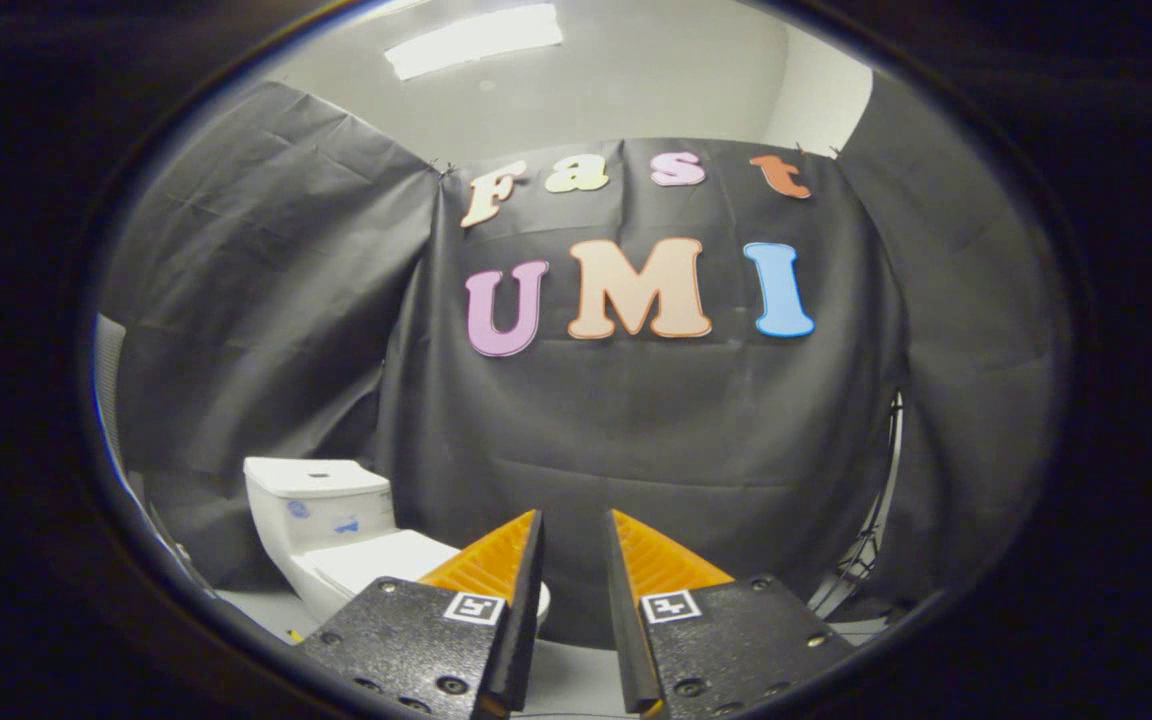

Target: Open the toilet lid.

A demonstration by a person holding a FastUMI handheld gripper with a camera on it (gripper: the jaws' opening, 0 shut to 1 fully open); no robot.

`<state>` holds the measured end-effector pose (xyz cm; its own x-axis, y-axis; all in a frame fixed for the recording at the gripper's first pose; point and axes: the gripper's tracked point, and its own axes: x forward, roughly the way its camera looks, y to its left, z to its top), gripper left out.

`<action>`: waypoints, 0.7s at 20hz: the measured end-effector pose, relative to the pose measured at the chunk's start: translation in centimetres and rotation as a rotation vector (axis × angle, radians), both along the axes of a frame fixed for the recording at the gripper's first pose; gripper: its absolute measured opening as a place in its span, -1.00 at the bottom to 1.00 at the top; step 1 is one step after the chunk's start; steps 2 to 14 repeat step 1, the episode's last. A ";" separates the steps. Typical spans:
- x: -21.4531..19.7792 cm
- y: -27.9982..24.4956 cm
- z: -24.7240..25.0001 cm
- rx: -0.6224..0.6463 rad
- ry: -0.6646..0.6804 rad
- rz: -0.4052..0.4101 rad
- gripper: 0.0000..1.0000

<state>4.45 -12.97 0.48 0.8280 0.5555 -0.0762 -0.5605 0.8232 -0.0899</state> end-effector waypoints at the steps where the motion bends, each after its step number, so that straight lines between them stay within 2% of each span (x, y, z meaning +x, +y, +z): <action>1: 0.3 -0.5 -0.1 -0.002 -0.003 -0.012 -0.28; 14: 0.3 -0.5 -0.1 -0.002 -0.003 -0.012 -0.28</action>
